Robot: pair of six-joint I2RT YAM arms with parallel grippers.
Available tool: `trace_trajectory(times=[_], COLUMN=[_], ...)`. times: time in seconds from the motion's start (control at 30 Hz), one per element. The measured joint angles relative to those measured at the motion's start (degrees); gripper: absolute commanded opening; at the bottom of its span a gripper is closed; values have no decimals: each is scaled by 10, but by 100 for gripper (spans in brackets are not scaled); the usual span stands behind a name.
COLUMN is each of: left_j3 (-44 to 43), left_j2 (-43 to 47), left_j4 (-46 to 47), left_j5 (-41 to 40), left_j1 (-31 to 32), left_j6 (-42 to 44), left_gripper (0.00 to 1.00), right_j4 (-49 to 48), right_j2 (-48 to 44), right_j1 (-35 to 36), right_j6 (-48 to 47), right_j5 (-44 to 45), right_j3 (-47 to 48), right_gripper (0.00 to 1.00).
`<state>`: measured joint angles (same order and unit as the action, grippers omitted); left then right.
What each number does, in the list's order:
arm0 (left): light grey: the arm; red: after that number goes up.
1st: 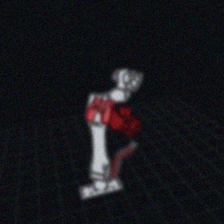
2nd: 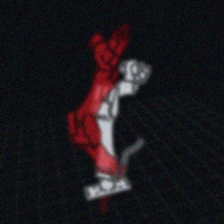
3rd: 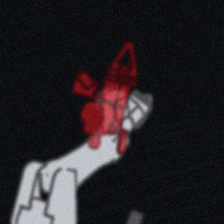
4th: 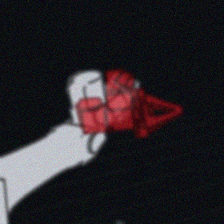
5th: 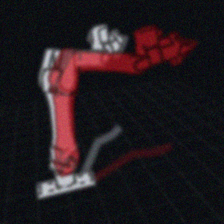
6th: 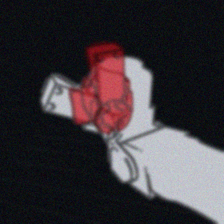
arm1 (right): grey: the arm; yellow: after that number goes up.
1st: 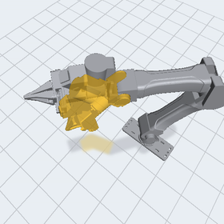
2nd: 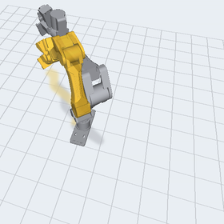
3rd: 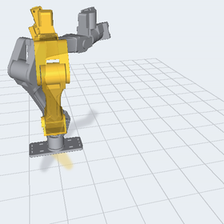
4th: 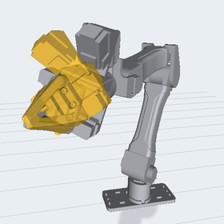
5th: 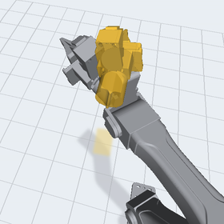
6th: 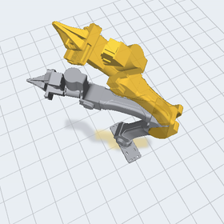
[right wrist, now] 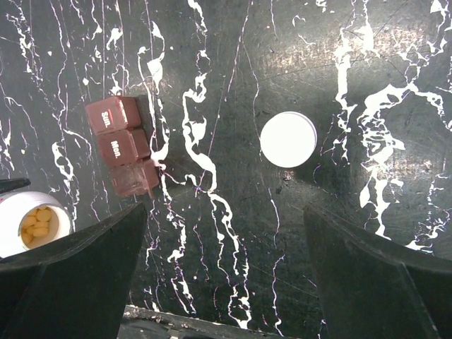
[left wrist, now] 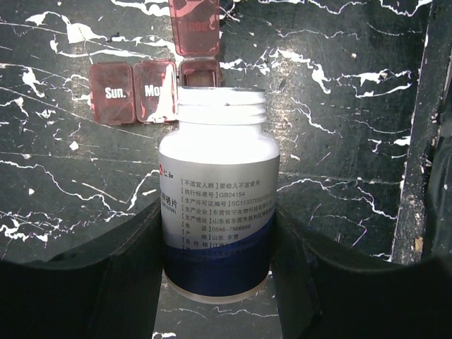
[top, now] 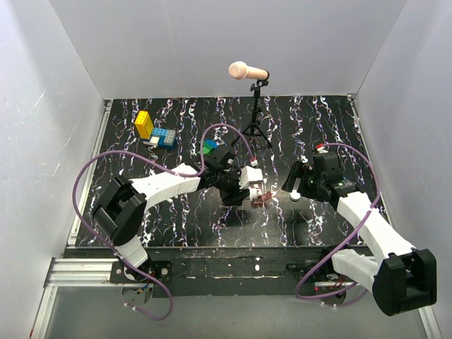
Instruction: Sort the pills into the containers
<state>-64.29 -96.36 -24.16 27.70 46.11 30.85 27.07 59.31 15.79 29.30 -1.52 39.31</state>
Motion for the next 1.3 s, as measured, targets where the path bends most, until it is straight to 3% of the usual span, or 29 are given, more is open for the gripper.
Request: trace_trajectory(times=[1.3], left_j3=[-179], left_j2=[-130], left_j4=[-193], left_j5=[-110], left_j1=[43], left_j6=[108], left_gripper=[0], right_j4=[0], right_j2=[4], right_j1=[-30], right_j6=[-9], right_j5=[-9], right_j3=[-7], right_gripper=[98])
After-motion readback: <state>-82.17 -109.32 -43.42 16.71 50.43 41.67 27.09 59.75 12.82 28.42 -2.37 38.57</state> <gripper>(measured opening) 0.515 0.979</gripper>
